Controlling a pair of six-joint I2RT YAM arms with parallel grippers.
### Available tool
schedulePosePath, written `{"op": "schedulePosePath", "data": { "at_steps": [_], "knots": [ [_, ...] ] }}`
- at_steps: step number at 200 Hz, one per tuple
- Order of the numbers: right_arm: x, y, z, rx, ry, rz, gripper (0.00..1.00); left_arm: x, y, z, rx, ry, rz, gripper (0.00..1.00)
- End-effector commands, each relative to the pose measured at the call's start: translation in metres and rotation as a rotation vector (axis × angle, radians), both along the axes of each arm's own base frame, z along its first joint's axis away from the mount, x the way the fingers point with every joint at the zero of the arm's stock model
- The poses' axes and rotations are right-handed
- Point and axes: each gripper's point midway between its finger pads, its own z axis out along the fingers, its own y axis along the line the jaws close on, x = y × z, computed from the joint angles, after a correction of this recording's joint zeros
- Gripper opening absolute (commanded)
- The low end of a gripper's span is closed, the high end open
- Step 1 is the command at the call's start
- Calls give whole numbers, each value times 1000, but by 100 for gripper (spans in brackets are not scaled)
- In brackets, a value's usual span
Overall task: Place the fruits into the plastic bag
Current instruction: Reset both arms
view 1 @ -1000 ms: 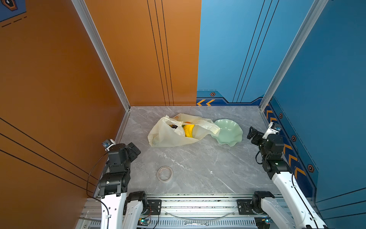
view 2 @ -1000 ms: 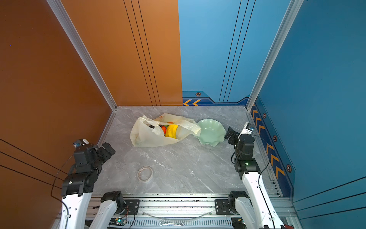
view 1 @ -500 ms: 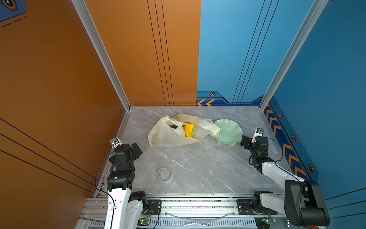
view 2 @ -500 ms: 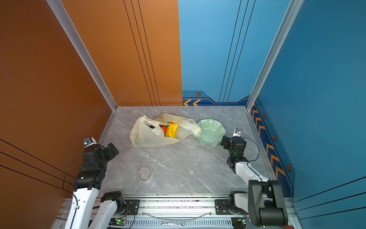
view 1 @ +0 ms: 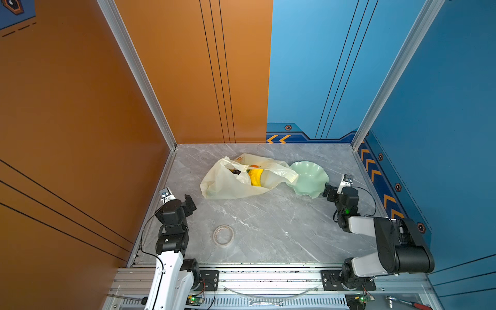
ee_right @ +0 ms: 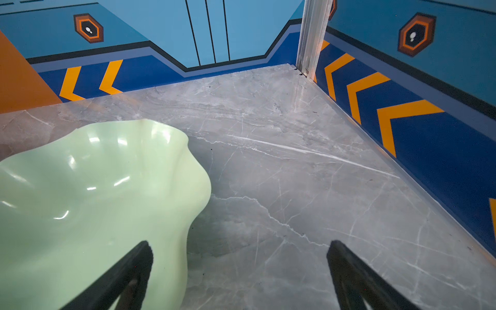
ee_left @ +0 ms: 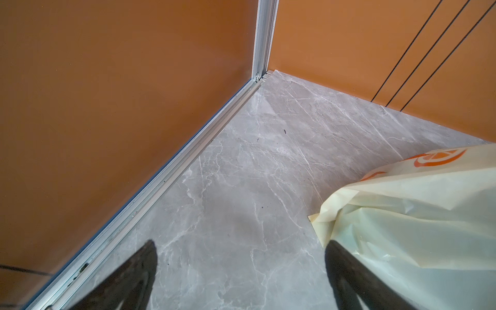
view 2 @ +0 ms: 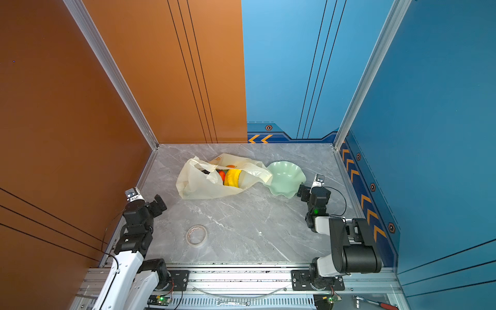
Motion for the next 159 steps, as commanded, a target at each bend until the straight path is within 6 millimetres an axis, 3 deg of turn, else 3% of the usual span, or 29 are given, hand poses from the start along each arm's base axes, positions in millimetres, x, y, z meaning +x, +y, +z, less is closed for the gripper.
{"op": "schedulePosePath", "data": {
  "at_steps": [1,55,132,159],
  "knots": [
    [3,5,6,-10,-57,28,100,14,2,8,21,-92,-10,98],
    [3,11,1,-23,-75,59,100,43,-2,-19,26,-66,-27,98],
    [11,19,-3,-31,-19,96,100,81,-34,-48,99,-8,-164,98],
    [11,19,-4,-33,-17,95,100,97,-45,-47,129,-15,-225,98]
  ]
}}
